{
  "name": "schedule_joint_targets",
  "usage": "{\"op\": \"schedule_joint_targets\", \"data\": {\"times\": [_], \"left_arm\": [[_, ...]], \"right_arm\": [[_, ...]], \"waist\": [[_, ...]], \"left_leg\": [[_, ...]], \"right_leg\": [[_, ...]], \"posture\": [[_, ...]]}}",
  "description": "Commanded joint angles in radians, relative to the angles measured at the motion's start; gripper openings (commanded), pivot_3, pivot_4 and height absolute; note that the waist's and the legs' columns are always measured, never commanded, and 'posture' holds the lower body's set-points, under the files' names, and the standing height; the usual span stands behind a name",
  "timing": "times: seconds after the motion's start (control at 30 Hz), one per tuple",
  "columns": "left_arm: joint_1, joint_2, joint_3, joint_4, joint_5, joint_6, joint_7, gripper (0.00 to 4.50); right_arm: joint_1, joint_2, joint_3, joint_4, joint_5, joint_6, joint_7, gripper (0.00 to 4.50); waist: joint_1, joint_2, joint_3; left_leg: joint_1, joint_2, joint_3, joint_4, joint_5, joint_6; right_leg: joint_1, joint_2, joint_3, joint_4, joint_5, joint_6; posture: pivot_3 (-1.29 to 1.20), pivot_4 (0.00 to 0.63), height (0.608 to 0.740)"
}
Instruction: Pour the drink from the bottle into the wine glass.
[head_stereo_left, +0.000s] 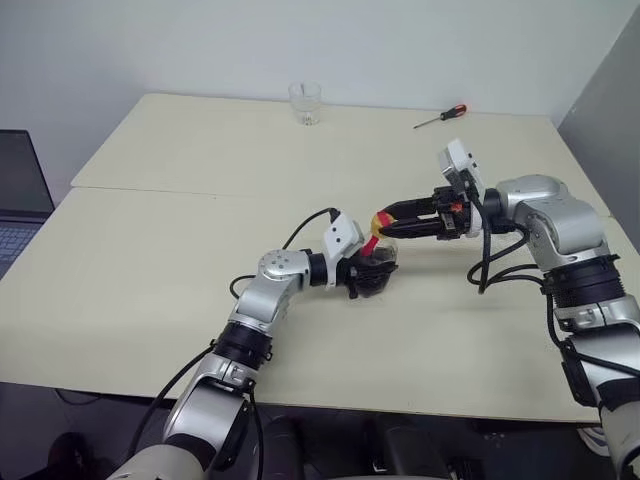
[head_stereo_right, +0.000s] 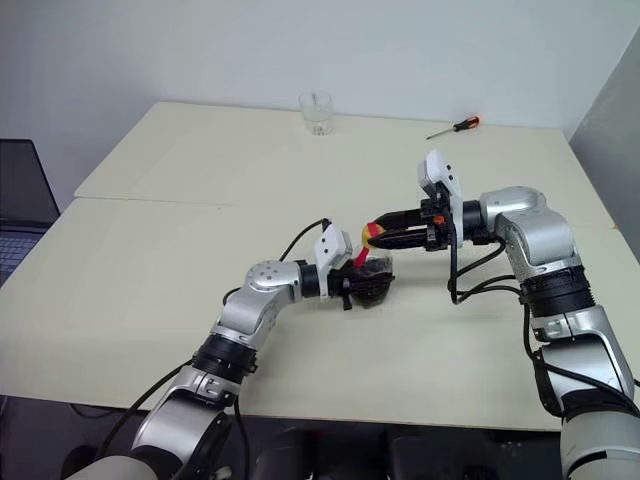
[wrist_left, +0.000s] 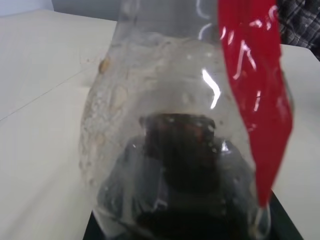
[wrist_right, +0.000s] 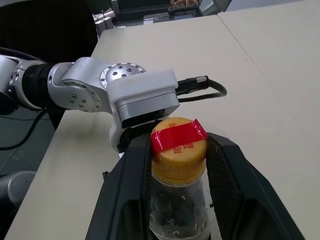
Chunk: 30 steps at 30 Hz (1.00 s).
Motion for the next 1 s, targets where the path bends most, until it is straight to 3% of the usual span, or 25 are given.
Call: {"op": "schedule_joint_targets", "data": {"times": [0.03,0.2,0.23,0.5,0.63,0.73,0.83,1.0], "left_arm": [[-0.055,-0.023,0.001,-0.032,-0.013,-0.039,-0.004,1.26],[-0.064,-0.033,-0.001,-0.016,-0.013,-0.048,-0.003,1.26],[-0.064,-0.035,-0.001,-0.014,-0.013,-0.05,-0.003,1.26],[-0.049,-0.041,-0.008,-0.021,-0.015,-0.051,-0.006,1.26],[-0.061,-0.055,-0.01,0.0,-0.011,-0.062,-0.006,1.26],[-0.063,-0.065,0.0,0.008,-0.003,-0.093,0.023,1.26],[-0.073,-0.078,0.014,0.032,0.008,-0.133,0.07,1.26],[-0.104,-0.098,0.014,0.099,0.019,-0.169,0.105,1.26]], "right_arm": [[-0.018,-0.002,-0.01,-0.06,0.0,0.054,-0.017,2.64],[0.004,-0.016,-0.065,-0.139,0.022,0.093,-0.07,4.41],[0.015,-0.021,-0.087,-0.163,0.037,0.105,-0.084,4.5],[0.15,-0.075,-0.256,-0.372,0.139,0.191,-0.203,4.5],[0.244,-0.108,-0.405,-0.526,0.211,0.273,-0.335,4.5],[0.295,-0.083,-0.532,-0.677,0.285,0.392,-0.536,4.5],[0.333,0.009,-0.655,-0.842,0.439,0.532,-0.779,4.5],[0.378,0.182,-0.625,-1.134,0.446,0.711,-1.221,4.5]], "waist": [[0.001,0.0,0.0],[0.0,0.001,0.0],[0.0,0.001,0.0],[0.001,0.001,0.0],[0.001,0.001,0.0],[0.001,0.001,0.0],[-0.003,0.001,0.0],[-0.003,0.001,0.0]], "left_leg": [[0.0,0.0,0.0,0.0,0.0,0.0],[0.0,-0.001,0.0,0.0,0.0,0.0],[0.0,-0.001,0.0,0.0,0.0,0.0],[0.0,-0.001,0.0,0.0,0.0,0.0],[0.0,-0.002,-0.001,0.0,0.0,0.0],[0.0,-0.002,-0.002,-0.001,0.0,0.0],[0.0,-0.002,-0.002,0.0,0.0,0.0],[0.0,-0.002,-0.004,0.0,0.0,0.0]], "right_leg": [[0.0,0.0,0.0,0.0,0.0,0.0],[0.0,0.0,0.0,0.0,0.0,0.0],[0.0,0.0,0.0,0.0,0.0,0.0],[0.0,-0.001,0.0,0.0,0.0,0.0],[0.001,-0.002,0.001,0.0,-0.001,0.001],[0.001,-0.002,0.001,0.0,-0.001,0.002],[0.001,-0.002,0.002,0.001,-0.001,0.002],[0.001,-0.001,0.001,0.004,-0.003,0.005]], "posture": [[0.0,0.15,0.74],[0.0,0.15,0.74],[0.0,0.15,0.74],[0.0,0.15,0.74],[0.0,0.15,0.74],[0.0,0.15,0.74],[0.0,0.15,0.74],[0.0,0.15,0.74]]}}
